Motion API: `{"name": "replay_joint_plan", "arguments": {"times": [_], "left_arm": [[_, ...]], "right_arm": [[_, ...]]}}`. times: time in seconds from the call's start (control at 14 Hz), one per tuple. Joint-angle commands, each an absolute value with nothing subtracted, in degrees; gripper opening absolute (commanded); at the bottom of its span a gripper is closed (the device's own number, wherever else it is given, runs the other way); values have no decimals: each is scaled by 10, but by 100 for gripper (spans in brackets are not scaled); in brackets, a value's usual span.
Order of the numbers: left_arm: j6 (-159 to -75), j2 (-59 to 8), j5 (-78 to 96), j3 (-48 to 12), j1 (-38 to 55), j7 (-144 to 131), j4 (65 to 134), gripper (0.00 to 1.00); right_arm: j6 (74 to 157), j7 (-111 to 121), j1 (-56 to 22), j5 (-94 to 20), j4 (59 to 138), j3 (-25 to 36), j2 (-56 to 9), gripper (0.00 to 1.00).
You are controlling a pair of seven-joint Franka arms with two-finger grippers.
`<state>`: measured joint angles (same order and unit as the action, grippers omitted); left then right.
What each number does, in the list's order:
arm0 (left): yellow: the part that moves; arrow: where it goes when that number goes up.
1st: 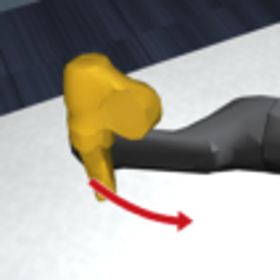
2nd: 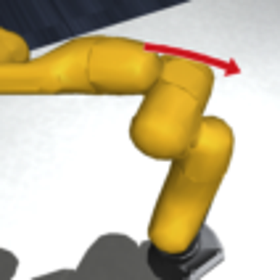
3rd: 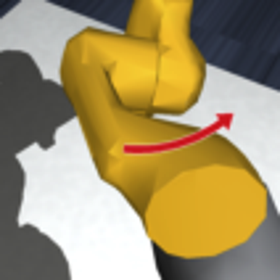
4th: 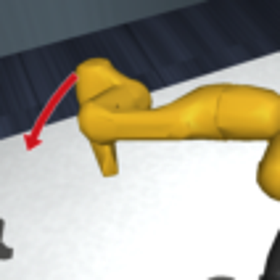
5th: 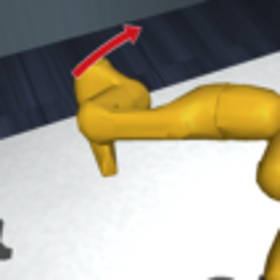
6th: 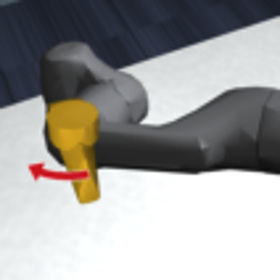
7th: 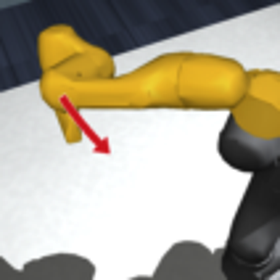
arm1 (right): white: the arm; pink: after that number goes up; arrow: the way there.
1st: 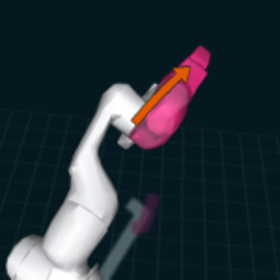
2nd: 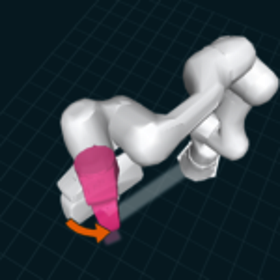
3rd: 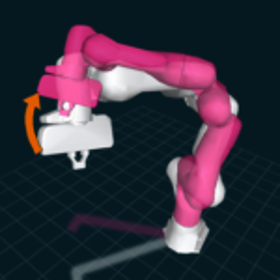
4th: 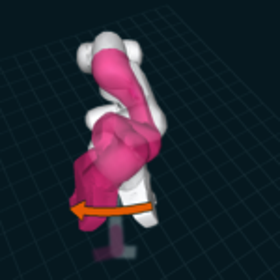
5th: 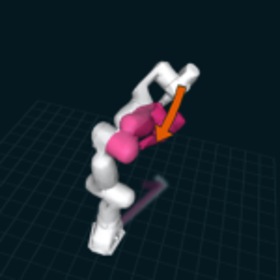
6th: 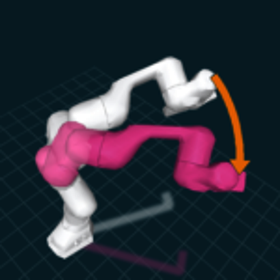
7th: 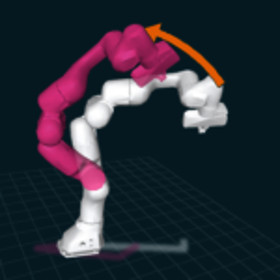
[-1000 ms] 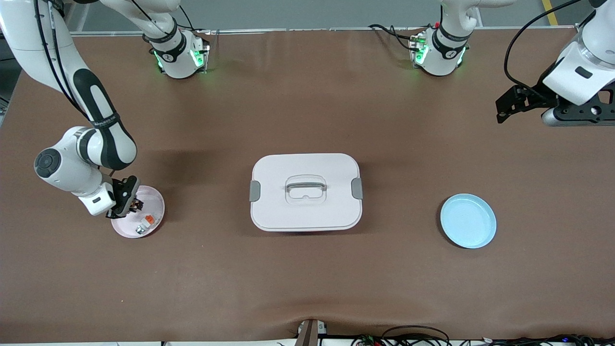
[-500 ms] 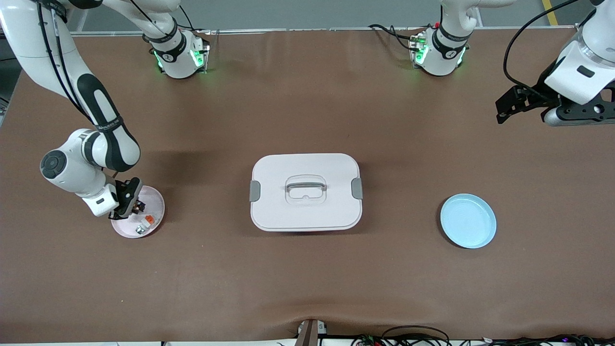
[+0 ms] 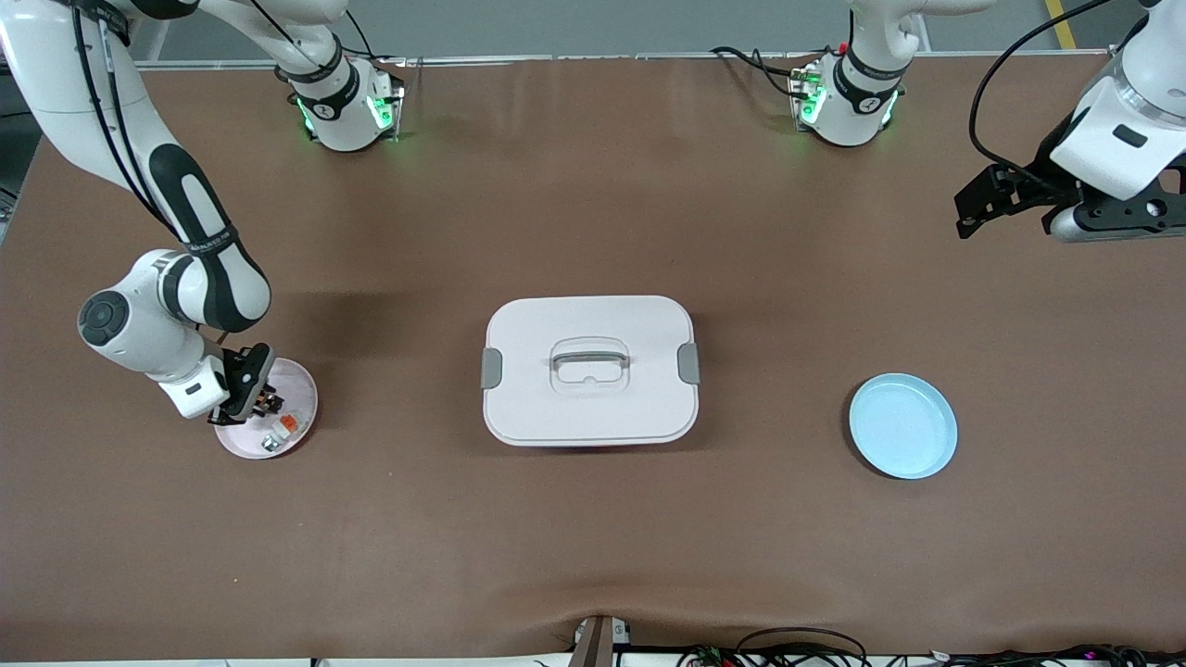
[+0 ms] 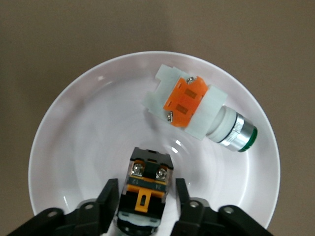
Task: Transfer orange switch to right arm and place
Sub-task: 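Lower the switch onto the white plate and open the right gripper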
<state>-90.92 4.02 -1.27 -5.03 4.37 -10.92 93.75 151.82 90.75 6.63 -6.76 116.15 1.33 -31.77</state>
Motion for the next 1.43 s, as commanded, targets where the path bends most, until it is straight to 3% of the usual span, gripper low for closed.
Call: {"name": "replay_joint_plan", "arguments": {"times": [0.0, 0.21, 0.57, 1.0, 1.36], "left_arm": [[-905, 40, -3, -53, 43, -112, 926, 100], [-905, 43, -3, -53, 41, -107, 923, 100], [-893, 43, -3, -53, 41, -105, 923, 100], [-889, 41, -3, -53, 42, -110, 904, 100], [-877, 33, -4, -52, 42, -106, 888, 100]], "right_arm": [[1518, 925, 83, -76, 1148, 1, -332, 100], [1511, 922, 82, -76, 1147, 1, -330, 100], [1423, 918, 81, -78, 1128, 1, -307, 100], [1399, 918, 82, -78, 1112, 2, -303, 100], [1307, 902, 96, -79, 1039, 4, -303, 100]]}}
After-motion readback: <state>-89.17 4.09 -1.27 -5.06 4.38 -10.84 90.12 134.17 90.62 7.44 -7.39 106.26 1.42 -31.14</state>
